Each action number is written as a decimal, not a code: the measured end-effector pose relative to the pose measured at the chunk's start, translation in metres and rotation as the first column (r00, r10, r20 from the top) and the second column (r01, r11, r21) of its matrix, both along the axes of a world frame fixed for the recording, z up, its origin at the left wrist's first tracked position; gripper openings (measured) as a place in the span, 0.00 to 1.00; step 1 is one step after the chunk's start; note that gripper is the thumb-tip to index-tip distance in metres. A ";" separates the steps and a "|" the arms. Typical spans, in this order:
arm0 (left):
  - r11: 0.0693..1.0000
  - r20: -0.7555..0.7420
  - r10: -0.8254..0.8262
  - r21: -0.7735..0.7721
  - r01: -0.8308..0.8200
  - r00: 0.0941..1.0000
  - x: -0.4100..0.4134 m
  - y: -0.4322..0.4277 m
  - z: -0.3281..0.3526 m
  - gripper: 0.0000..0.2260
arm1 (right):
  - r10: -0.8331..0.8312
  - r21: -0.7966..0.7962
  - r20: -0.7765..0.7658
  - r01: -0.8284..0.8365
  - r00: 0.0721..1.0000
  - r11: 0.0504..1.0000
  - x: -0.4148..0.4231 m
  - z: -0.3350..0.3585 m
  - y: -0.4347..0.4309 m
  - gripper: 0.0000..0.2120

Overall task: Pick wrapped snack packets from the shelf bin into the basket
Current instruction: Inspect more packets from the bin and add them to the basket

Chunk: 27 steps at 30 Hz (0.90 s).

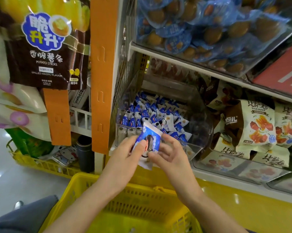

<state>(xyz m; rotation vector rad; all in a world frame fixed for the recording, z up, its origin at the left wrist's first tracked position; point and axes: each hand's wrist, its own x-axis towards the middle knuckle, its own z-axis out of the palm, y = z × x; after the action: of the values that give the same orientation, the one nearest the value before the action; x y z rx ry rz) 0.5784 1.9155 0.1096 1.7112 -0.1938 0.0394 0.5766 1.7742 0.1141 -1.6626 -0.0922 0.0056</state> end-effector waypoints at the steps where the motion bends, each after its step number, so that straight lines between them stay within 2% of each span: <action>1: 1.000 0.019 0.014 0.009 -0.014 1.000 0.004 0.001 0.002 0.10 | 0.020 0.030 -0.027 -0.019 0.999 0.999 0.002 0.004 0.000 0.21; 3: 0.998 0.078 0.019 0.058 -0.023 0.997 0.011 0.002 0.007 0.10 | 0.096 0.067 -0.065 -0.091 0.993 0.994 0.007 0.014 -0.002 0.15; 6: 0.983 0.191 0.012 0.176 -0.047 0.981 0.026 0.006 0.016 0.11 | 0.095 -0.004 -0.039 -0.095 0.995 0.995 0.024 0.032 -0.006 0.11; 9: 0.883 0.378 -0.047 0.449 -0.139 0.925 0.042 0.014 0.019 0.17 | -0.092 -0.028 0.063 0.094 0.994 0.995 0.067 0.047 -0.014 0.08; 11: 0.780 0.433 -0.098 0.592 -0.201 0.896 0.051 0.018 0.017 0.17 | -0.273 -0.134 0.196 0.301 0.942 0.944 0.110 0.053 -0.018 0.06; 13: 0.702 0.438 -0.135 0.675 -0.226 0.889 0.057 0.019 0.011 0.16 | -0.322 -0.284 0.320 0.415 0.891 0.864 0.157 0.051 -0.021 0.06; 15: 0.627 0.446 -0.187 0.740 -0.243 0.876 0.059 0.019 0.007 0.17 | -0.297 -0.432 0.354 0.437 0.887 0.789 0.200 0.042 -0.021 0.11; 19: 0.541 0.481 -0.248 0.789 -0.291 0.841 0.064 0.022 0.004 0.20 | -0.297 -0.526 0.368 0.461 0.881 0.715 0.259 0.023 -0.023 0.13; 22: 0.548 0.531 -0.245 0.766 -0.335 0.811 0.067 0.021 -0.001 0.19 | -0.281 -0.548 0.375 0.456 0.883 0.701 0.275 0.008 -0.023 0.13; 25: 0.562 0.547 -0.242 0.752 -0.343 0.802 0.070 0.020 -0.003 0.18 | -0.222 -0.585 0.306 0.367 0.926 0.723 0.278 0.003 -0.021 0.13; 27: 0.557 0.546 -0.242 0.755 -0.346 0.802 0.070 0.019 -0.003 0.18 | -0.150 -0.651 0.271 0.296 0.951 0.700 0.280 0.005 -0.024 0.09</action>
<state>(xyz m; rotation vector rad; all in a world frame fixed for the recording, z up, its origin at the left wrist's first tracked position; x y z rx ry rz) 0.6480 1.9349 0.1068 2.6474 -0.7413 0.6606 0.8563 1.7507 0.1191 -2.4187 -0.0354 -0.3581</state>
